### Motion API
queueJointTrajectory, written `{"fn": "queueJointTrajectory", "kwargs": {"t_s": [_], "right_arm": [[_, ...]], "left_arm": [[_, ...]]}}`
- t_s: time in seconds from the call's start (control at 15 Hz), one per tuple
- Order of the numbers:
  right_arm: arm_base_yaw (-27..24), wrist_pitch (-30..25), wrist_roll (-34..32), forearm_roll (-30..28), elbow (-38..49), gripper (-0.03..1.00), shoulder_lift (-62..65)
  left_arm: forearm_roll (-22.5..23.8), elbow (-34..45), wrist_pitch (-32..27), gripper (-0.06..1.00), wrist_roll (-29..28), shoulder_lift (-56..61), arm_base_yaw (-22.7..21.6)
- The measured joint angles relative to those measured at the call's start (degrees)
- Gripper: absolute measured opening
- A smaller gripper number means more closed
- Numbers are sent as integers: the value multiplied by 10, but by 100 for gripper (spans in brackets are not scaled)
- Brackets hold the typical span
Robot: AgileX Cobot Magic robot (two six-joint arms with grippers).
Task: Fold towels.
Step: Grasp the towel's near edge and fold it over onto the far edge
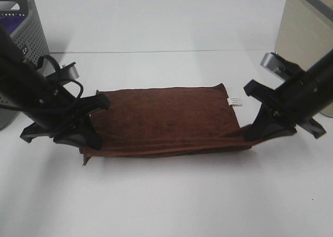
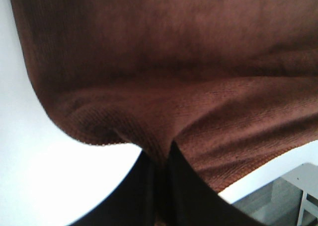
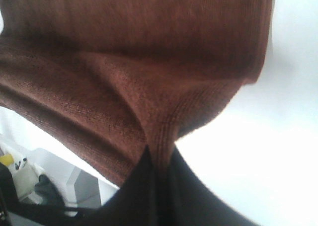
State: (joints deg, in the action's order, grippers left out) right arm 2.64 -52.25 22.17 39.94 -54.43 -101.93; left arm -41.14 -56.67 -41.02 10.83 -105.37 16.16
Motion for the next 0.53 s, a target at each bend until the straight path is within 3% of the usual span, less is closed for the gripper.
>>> {"fn": "queueJointTrajectory", "kwargs": {"t_s": [0.33, 0.53], "right_arm": [[0, -42, -10, -15, -217, 1, -76], [0, -41, -10, -18, -273, 1, -135]], "left_arm": [[17, -71, 104, 1, -13, -1, 0], [29, -119, 144, 1, -13, -31, 0]]}}
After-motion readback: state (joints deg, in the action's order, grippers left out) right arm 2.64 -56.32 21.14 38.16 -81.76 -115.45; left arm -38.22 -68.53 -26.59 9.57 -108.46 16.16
